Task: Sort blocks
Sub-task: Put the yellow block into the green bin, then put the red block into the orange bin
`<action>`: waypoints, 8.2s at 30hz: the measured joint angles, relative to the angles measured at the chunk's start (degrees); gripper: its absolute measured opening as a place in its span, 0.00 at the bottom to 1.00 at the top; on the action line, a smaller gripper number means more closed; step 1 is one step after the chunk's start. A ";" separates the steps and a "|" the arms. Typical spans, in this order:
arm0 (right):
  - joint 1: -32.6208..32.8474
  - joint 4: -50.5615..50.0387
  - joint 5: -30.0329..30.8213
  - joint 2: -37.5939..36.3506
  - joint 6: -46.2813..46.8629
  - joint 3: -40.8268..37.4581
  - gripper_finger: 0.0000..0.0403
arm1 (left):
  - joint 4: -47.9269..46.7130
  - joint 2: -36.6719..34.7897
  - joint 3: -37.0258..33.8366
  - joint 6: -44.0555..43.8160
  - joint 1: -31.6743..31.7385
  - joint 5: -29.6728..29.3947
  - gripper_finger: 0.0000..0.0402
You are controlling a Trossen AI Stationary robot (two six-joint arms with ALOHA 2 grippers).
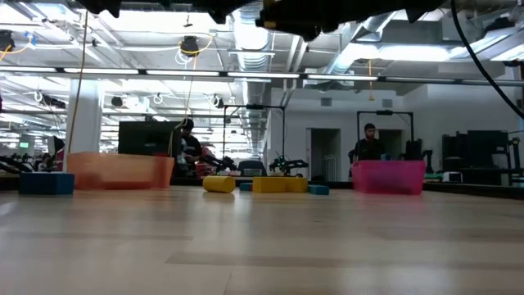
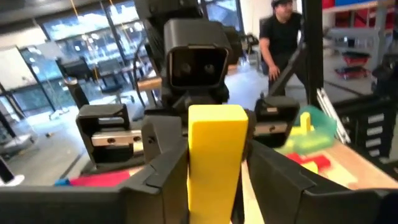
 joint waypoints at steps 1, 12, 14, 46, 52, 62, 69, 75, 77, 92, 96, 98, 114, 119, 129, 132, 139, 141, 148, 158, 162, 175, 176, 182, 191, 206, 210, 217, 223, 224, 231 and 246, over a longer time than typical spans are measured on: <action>0.14 -1.25 0.08 0.00 0.53 0.00 0.28 | -1.26 -0.21 -0.02 -0.01 0.00 0.00 0.41; 6.27 -29.04 1.32 -7.45 9.95 0.01 0.28 | -20.07 -6.26 -0.04 -1.39 -2.38 0.60 0.49; 8.47 -35.07 1.32 -9.78 12.96 0.02 0.28 | -22.03 -6.57 -0.04 -1.24 -3.63 0.59 0.49; 59.59 -72.91 0.94 -15.95 97.25 0.02 0.28 | -21.03 -6.55 -7.69 -3.28 -4.91 -4.44 0.49; 65.52 -71.18 0.94 -12.35 106.45 0.02 0.28 | -21.11 -6.55 -7.69 -5.30 -4.31 -4.46 0.49; 69.29 -65.32 0.93 -5.81 113.82 0.02 0.28 | -21.59 -6.55 -7.69 -7.73 -4.35 -4.44 0.49; 68.08 -62.04 -0.38 -3.04 113.71 0.02 0.29 | -22.40 -6.55 -7.69 -9.80 -4.37 -3.98 0.49; 68.05 -61.23 -1.68 -2.80 115.41 0.02 0.32 | -24.59 -6.55 -7.69 -11.82 -4.44 -3.96 0.49; 68.05 -61.09 -1.70 -2.82 115.46 0.02 0.32 | -25.49 -6.55 -7.69 -12.25 -4.44 -3.96 0.49; 67.68 -61.60 -2.03 -2.89 115.55 0.02 0.44 | -42.06 -6.55 -7.69 -21.05 -4.44 -4.02 0.49; 67.66 -61.58 -2.03 -3.13 116.12 0.02 0.51 | -50.97 -6.55 -7.69 -26.35 -4.44 -4.04 0.49; 67.66 -61.47 -2.03 -3.68 116.72 0.02 0.54 | -56.02 -6.55 -7.55 -28.89 -4.44 -3.96 0.49; 65.44 -65.11 -2.96 -8.63 116.46 -0.03 0.54 | -77.09 -6.55 -5.25 -43.25 -10.78 -2.73 0.49; 64.32 -65.83 -2.77 -9.31 116.16 -0.02 0.54 | -82.73 -6.55 -5.25 -50.01 -13.80 -2.73 0.49; 57.29 -65.85 -2.52 -9.49 103.99 -0.02 0.54 | -97.12 -6.55 -5.25 -66.84 -19.59 -2.77 0.49; 55.34 -65.84 -2.53 -9.49 100.42 -0.02 0.54 | -100.02 -6.55 -5.25 -71.47 -21.65 -1.98 0.49; 51.47 -65.84 -2.51 -10.52 93.57 0.02 0.54 | -101.01 -6.55 -5.25 -81.63 -26.36 2.33 0.49; 50.55 -65.84 -2.51 -10.66 91.76 0.02 0.54 | -100.98 -6.55 -5.25 -83.97 -27.62 2.52 0.49; 48.82 -65.84 -2.48 -10.73 86.73 0.04 0.54 | -99.63 -6.55 -5.25 -89.94 -31.24 2.51 0.49; 48.14 -65.84 -2.26 -10.73 84.15 0.04 0.54 | -96.85 -6.55 -6.61 -94.30 -35.23 1.51 0.49; 48.14 -65.86 -1.82 -10.73 83.67 0.04 0.54 | -94.67 -6.55 -9.05 -96.51 -36.65 2.59 0.49; 47.00 -65.83 -1.79 -10.73 82.53 0.07 0.54 | -91.79 -6.55 -10.73 -99.53 -37.62 2.80 0.74; 46.96 -65.84 -1.76 -10.73 82.41 0.07 0.54 | -91.78 -6.55 -10.73 -99.47 -37.62 2.63 0.74; 46.31 -65.82 -1.68 -10.73 81.53 0.07 0.54 | -91.72 -6.55 -10.73 -99.37 -37.62 1.97 0.75; 46.31 -65.83 -1.46 -10.73 80.79 0.07 0.54 | -91.98 -6.55 -10.73 -101.25 -37.59 1.92 0.75; 46.31 -65.84 -0.28 -10.73 80.16 0.07 0.54 | -84.73 -7.69 -17.85 -105.52 -37.53 3.06 0.74; 46.26 -65.83 -0.24 -10.73 79.87 0.07 0.54 | -84.64 -8.99 -18.33 -105.73 -37.55 2.53 0.71; 44.95 -65.81 -0.21 -10.73 78.34 0.07 0.54 | -83.77 -11.27 -18.38 -104.94 -37.20 -0.07 0.54; 44.01 -65.69 -0.21 -10.73 77.11 0.07 0.54 | -83.85 -11.23 -18.40 -103.44 -37.20 -0.94 0.40; 44.01 -65.68 -0.21 -10.73 76.91 0.07 0.54 | -83.84 -11.24 -18.40 -103.02 -37.20 -1.04 0.38; 43.75 -65.61 -0.23 -10.73 75.94 0.07 0.54 | -82.43 -11.23 -18.43 -99.35 -37.20 -2.78 0.34; 39.78 -61.13 -0.23 -10.71 67.21 0.07 0.54 | -71.43 -11.12 -16.90 -84.92 -32.79 -12.83 0.33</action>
